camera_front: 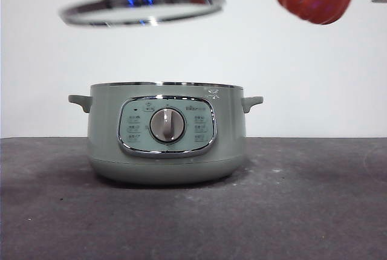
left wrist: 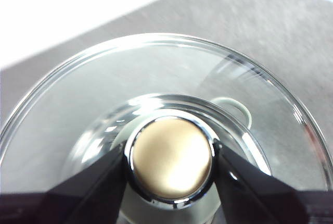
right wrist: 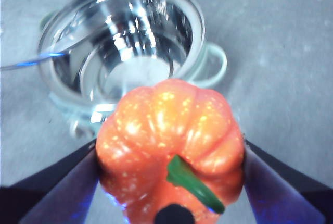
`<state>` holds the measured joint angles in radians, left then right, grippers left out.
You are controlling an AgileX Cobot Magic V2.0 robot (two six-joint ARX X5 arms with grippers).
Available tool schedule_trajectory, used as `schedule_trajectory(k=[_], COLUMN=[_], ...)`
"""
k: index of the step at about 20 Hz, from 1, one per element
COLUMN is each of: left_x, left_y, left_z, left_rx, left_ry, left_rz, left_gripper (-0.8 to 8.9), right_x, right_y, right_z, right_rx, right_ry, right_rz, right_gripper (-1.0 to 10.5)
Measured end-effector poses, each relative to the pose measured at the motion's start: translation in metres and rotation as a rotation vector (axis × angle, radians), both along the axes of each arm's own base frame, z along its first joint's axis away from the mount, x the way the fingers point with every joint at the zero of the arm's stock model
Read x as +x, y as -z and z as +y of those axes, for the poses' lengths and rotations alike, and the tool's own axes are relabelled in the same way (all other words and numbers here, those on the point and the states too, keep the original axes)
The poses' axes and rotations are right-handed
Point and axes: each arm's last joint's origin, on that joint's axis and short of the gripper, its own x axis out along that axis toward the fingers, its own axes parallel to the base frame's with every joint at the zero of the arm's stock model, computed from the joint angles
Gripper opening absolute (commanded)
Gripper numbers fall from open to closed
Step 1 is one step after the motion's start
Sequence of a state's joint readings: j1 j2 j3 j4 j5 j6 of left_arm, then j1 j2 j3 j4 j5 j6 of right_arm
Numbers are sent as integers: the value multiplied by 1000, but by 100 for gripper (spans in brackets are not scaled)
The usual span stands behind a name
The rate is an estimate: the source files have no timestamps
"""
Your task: Pick up the pumpkin,open the lid,put the pumpkin in the pot,close the lid
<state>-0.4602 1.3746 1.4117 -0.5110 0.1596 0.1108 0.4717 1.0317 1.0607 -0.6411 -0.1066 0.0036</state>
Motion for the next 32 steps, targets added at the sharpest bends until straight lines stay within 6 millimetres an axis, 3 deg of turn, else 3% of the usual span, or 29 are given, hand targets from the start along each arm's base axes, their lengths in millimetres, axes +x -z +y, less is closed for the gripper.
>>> schedule_trajectory(k=[3,7,10,13,19,24,25,26,27,28,32], left_x=[-40,-96,-132,-155,-168,-168,-168,-168,-168,-168,-168], left_y=[-25,-48,-54,-56,-57,-55,-55,-55,-55,-55,-55], left_z=[22,51,69,81,88,88,88,88,88,88,88], left_rx=[5,7,18,24,9,23,23,23,23,23,21], left_ry=[-34,-79,-94,-123,-134,-133,-133,-133,-133,-131,-128], left_rz=[-26,-70,-64,-73,-76,-52,-52,-51,-51,-50,-49], left_gripper=[-9,-9,-9,-9,-9,-9,-9,-9,-9,-9,-9], right_x=[32,85,126,152,172,175,174,174,174,173,171], right_y=[-5,-12,2,28,91,110,113,113,113,113,113], right_z=[20,63,101,135,170,176,176,176,176,177,178], right_rx=[28,24,-10,-57,-224,-287,-294,-297,-299,-299,-295], right_ry=[-50,-116,-164,-218,-270,-289,-292,-293,-295,-294,-286], right_rz=[12,26,56,90,125,139,151,156,159,161,177], right_gripper=[-12,-12,-12,-12,-12,-3,57,215,475,592,604])
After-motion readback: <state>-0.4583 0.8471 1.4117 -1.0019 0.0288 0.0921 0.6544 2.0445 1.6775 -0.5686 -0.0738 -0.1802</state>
